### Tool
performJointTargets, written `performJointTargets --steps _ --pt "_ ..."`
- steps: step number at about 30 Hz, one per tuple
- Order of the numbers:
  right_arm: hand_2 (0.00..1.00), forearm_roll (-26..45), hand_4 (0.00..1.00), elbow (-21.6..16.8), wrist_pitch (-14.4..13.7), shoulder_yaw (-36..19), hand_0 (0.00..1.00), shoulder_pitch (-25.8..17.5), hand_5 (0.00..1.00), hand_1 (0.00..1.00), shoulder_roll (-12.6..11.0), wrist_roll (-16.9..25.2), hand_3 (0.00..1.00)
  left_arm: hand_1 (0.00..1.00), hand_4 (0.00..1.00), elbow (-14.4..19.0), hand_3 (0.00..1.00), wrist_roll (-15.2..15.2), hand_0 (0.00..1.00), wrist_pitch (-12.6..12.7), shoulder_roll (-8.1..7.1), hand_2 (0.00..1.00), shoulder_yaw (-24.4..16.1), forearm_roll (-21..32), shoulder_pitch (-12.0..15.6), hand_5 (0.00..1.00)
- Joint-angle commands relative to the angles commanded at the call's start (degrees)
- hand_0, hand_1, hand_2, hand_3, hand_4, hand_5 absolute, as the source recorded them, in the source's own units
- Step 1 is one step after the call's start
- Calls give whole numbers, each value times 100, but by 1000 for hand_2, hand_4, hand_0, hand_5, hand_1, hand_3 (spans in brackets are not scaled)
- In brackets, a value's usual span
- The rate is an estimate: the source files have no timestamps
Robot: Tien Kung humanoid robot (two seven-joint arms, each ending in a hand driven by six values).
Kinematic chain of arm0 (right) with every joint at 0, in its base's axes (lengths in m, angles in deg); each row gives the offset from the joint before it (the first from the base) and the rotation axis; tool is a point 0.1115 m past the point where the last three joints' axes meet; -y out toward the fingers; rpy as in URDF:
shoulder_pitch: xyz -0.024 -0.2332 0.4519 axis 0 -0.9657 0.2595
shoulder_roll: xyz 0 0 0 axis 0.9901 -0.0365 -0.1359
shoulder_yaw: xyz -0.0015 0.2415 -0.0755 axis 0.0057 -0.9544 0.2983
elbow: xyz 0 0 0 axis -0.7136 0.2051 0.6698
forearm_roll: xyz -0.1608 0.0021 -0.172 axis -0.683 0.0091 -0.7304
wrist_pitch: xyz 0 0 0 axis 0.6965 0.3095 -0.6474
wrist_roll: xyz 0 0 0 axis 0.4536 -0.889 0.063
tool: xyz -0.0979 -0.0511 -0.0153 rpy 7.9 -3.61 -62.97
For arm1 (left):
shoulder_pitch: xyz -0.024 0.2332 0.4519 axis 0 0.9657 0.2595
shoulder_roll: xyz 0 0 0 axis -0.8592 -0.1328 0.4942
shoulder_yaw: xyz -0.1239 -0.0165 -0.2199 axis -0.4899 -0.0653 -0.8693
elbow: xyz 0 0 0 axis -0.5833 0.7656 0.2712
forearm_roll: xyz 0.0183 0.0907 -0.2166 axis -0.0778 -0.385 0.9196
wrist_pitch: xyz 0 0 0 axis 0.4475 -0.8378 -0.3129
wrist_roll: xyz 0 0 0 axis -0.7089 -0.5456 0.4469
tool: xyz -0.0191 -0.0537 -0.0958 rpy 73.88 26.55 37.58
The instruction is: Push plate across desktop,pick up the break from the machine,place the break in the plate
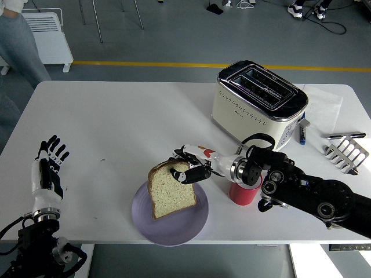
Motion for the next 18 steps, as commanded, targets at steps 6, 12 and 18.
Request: performJointTargets --steps 6,12,18 --pt "661 -214 563 123 143 -4 649 26 200 680 7 -119 715 817 584 1 810 8 760 -1 0 877 45 5 8 998" --pt "715 -331 605 229 287 -20 716 26 213 724 28 -107 758 818 584 -12 809 13 760 2 0 877 55 12 15 998" --pt "780 -466 642 265 290 -82 779 52 228 776 48 -33 820 817 583 -14 809 14 761 -2 0 877 62 8 -22 998"
